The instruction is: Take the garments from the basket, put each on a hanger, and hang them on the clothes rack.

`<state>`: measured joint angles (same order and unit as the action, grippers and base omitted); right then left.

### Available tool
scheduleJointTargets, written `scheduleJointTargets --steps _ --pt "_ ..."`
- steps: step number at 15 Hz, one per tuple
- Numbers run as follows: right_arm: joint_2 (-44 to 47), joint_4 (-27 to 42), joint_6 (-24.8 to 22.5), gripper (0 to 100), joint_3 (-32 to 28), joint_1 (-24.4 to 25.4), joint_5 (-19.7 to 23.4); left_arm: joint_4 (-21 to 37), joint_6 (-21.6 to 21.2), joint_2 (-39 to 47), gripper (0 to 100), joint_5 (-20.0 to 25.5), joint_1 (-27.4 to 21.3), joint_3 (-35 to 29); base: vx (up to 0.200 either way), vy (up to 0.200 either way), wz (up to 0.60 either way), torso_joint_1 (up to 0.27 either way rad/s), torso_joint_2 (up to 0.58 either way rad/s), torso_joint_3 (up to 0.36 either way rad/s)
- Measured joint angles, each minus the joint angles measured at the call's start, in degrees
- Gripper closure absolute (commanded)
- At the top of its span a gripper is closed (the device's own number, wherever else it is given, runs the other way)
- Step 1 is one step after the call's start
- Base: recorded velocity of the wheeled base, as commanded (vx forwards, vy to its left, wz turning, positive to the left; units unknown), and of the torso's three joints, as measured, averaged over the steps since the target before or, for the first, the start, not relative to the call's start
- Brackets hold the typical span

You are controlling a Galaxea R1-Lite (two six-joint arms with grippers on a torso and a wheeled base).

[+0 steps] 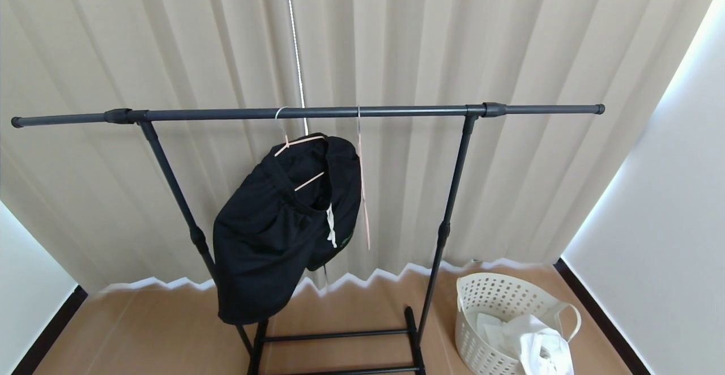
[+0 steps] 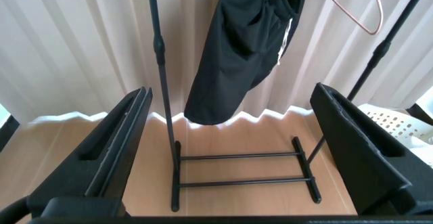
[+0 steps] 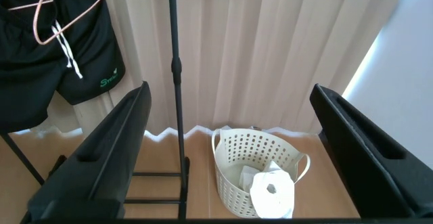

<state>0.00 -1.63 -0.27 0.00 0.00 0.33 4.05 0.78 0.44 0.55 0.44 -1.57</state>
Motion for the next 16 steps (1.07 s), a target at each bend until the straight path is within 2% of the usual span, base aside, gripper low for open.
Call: scheduleJointTargets --steps 16 --pt "0.0 0.0 0.2 0 0.0 0.0 0.0 0.0 0.1 0.0 0 0.0 0.0 0.0 0.000 0.000 0.00 -0.153 0.36 0.203"
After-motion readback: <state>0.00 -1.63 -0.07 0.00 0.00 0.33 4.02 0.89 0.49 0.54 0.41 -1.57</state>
